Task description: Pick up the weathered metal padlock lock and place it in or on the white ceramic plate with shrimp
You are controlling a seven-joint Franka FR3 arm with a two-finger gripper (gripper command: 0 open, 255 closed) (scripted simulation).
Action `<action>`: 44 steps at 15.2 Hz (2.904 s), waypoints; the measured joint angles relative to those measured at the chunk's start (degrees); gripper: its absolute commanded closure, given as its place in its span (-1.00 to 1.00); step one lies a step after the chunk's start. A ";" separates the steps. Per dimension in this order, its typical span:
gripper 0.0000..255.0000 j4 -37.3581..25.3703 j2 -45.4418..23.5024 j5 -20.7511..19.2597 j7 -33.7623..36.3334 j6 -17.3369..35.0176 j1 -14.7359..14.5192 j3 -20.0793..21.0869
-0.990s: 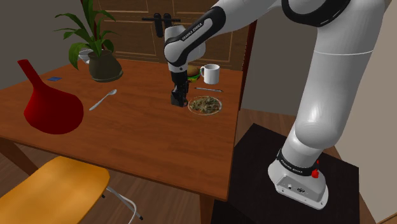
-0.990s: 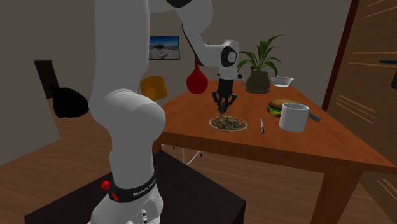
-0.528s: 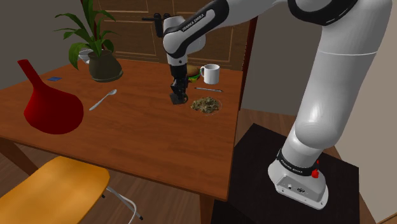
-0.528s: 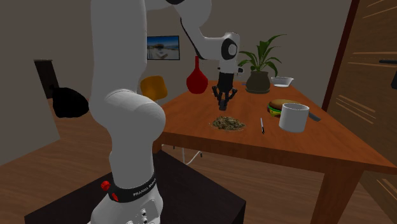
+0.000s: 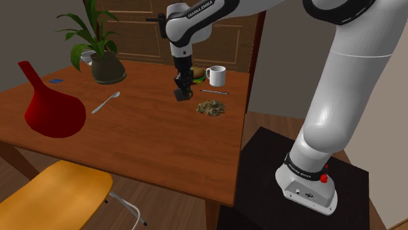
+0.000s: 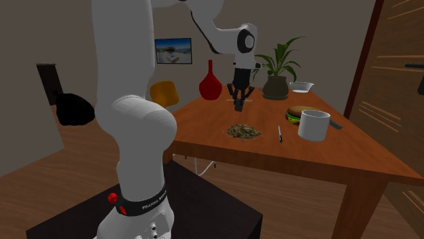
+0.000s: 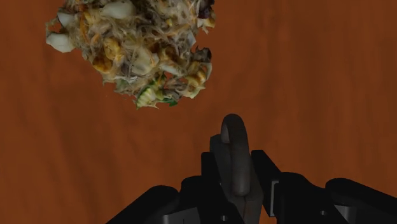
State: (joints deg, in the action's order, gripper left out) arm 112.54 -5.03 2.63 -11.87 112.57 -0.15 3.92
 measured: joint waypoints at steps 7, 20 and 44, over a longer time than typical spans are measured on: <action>1.00 2.55 4.93 0.13 -1.81 -2.47 1.00 -0.88; 1.00 18.74 16.63 -0.93 -9.86 1.67 4.85 -5.39; -1.00 21.78 14.04 -0.75 -10.02 7.39 4.75 -5.39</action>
State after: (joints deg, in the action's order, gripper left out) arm 134.32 9.01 1.88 -21.89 119.96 4.60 -1.47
